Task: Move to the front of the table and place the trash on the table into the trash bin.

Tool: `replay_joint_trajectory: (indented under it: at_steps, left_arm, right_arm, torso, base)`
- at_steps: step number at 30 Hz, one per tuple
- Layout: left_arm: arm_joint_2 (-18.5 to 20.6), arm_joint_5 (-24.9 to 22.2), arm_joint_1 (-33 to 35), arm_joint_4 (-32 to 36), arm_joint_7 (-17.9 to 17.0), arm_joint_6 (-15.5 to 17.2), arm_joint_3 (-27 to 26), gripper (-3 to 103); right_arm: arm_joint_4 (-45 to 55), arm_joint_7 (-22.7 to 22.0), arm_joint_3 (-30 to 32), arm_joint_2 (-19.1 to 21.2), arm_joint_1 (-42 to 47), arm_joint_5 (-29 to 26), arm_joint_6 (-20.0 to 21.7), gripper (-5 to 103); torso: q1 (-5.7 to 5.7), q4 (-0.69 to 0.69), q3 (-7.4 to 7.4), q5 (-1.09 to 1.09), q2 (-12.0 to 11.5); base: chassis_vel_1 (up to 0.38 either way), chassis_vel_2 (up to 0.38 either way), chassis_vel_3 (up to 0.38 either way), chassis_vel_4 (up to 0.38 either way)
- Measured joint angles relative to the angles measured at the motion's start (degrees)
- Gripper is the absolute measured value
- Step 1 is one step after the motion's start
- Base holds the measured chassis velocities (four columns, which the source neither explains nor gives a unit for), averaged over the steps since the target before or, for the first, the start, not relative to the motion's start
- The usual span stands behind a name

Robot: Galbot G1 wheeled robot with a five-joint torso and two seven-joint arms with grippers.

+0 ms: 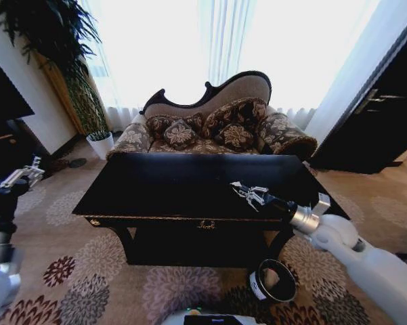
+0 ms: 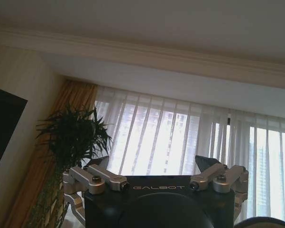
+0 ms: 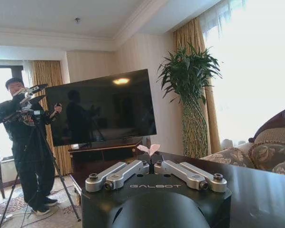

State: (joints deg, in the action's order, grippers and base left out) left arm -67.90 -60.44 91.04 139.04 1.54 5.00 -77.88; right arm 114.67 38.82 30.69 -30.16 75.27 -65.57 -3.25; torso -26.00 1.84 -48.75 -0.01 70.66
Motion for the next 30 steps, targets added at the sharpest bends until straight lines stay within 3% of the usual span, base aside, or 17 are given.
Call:
replay_joint_trajectory:
  at_steps: [7, 10, 11, 14, 15, 16, 19, 22, 25, 30]
  left_arm:
    - [0.47, -0.11, -0.26, -0.38, 0.05, 0.02, -0.08, 100]
    - [1.52, -0.57, -0.8, -1.4, 0.26, -0.01, -0.84, 100]
    - [1.52, -0.57, -0.8, -1.4, 0.26, -0.01, -0.84, 100]
    - [2.58, -1.36, -1.51, -3.16, 0.27, -0.2, -1.27, 100]
    - [2.58, -1.36, -1.51, -3.16, 0.27, -0.2, -1.27, 100]
    - [2.93, -1.4, -1.78, -3.7, 0.28, -0.25, -1.27, 100]
    - [3.6, -1.62, -2.31, -4.72, 0.29, -0.3, -0.88, 100]
    - [3.77, -1.62, -2.47, -4.96, 0.3, -0.33, -0.64, 100]
    - [4.04, -1.68, -2.7, -5.1, 0.33, -0.34, -0.22, 100]
    - [4.11, -2.06, -2.61, -4.79, 0.34, -0.35, -0.4, 100]
  right_arm:
    - [-4.28, 5.46, 3.3, -0.36, 5.0, -3.8, -3.09, 0]
    - [-6.39, 11.75, 6.44, -3.22, 8.66, -6.23, -3.79, 0]
    - [-6.39, 11.75, 6.44, -3.22, 8.66, -6.23, -3.79, 0]
    - [-8.2, 20.59, 11.53, -7.65, 12.6, -7.94, -3.48, 0]
    - [-8.2, 20.59, 11.53, -7.65, 12.6, -7.94, -3.48, 0]
    - [-8.96, 23.29, 13.74, -9.17, 13.93, -7.86, -2.87, 0]
    - [-12.63, 28.59, 17.75, -12.86, 17.59, -6.23, -2.79, 0]
    - [-14.91, 30.79, 18.72, -14.16, 19.24, -4.96, -3.4, 0]
    - [-20.13, 36.09, 19.25, -16.5, 22.02, -0.4, -4.38, 0]
    - [-27.33, 38.06, 15.59, -18.63, 21.4, 7.74, -7.54, 0]
  torso:
    - [0.0, 0.01, 0.0, 0.0, 0.0]
    - [0.0, 0.02, 0.0, 0.0, 0.0]
    - [0.0, 0.02, 0.0, 0.0, 0.0]
    - [0.0, 0.01, 0.0, 0.0, 0.0]
    - [0.0, 0.01, 0.0, 0.0, 0.0]
    - [0.0, 0.01, 0.0, -0.01, 0.0]
    - [0.0, 0.02, 0.0, 0.0, 0.0]
    - [0.0, 0.02, 0.0, -0.01, 0.0]
    - [0.0, 0.03, 0.0, 0.01, 0.0]
    - [0.01, 0.02, 0.0, 0.0, 0.01]
  base:
    - [0.0, 0.0, 0.0, 0.0]
    - [0.0, 0.0, 0.0, 0.0]
    - [0.0, 0.0, 0.0, 0.0]
    - [0.0, 0.0, 0.0, 0.0]
    - [0.0, 0.0, 0.0, 0.0]
    - [0.0, 0.0, 0.0, 0.0]
    - [0.0, 0.0, 0.0, 0.0]
    - [0.0, 0.0, 0.0, 0.0]
    - [0.0, 0.0, 0.0, 0.0]
    - [0.0, 0.0, 0.0, 0.0]
